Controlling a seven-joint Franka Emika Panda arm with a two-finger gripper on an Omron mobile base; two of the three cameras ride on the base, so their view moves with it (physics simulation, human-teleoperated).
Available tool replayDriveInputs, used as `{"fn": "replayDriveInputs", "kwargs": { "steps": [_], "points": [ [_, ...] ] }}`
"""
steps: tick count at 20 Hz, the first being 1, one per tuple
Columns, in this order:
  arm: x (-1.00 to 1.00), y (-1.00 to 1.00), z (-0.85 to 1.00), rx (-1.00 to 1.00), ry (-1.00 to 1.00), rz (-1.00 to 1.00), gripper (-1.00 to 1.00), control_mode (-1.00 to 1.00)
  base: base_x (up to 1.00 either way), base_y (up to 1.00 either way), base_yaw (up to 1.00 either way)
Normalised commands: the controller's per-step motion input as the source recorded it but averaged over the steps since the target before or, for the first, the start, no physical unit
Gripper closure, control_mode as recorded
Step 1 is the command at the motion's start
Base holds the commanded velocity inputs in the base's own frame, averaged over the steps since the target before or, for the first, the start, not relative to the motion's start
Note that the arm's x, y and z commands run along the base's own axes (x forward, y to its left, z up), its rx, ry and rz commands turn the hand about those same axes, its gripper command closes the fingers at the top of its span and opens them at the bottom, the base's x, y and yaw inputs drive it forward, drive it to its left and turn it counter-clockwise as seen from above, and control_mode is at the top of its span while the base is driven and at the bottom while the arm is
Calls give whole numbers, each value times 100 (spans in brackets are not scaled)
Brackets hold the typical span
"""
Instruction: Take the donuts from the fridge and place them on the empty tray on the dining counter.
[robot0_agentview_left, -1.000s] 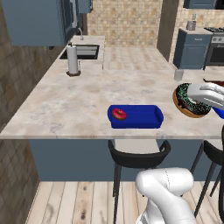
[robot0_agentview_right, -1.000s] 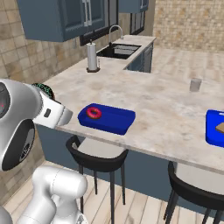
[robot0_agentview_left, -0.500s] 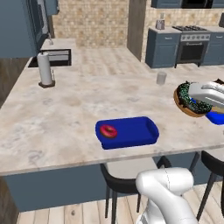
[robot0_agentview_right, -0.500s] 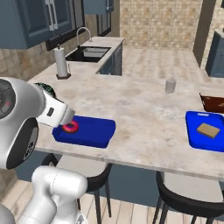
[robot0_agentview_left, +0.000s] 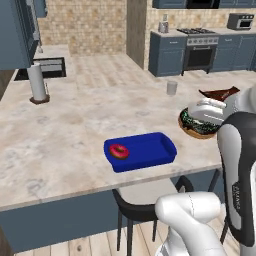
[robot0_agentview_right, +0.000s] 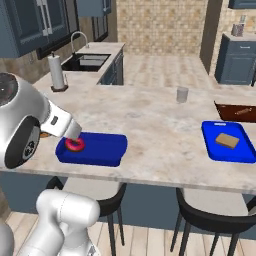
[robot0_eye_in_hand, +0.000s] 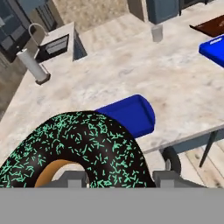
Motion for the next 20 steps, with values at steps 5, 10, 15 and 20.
{"fn": "replayDriveInputs", "kwargs": {
  "steps": [5,10,15,20],
  "points": [
    [100,22,-100,-13,64,0,100,-100,0,0,0],
    [100,-10,-96,1,24,0,100,-100,0,0,0],
    [100,-16,-98,1,2,0,100,-100,0,0,0],
    [100,-12,-92,0,0,0,100,-100,0,0,0]
  ]
}}
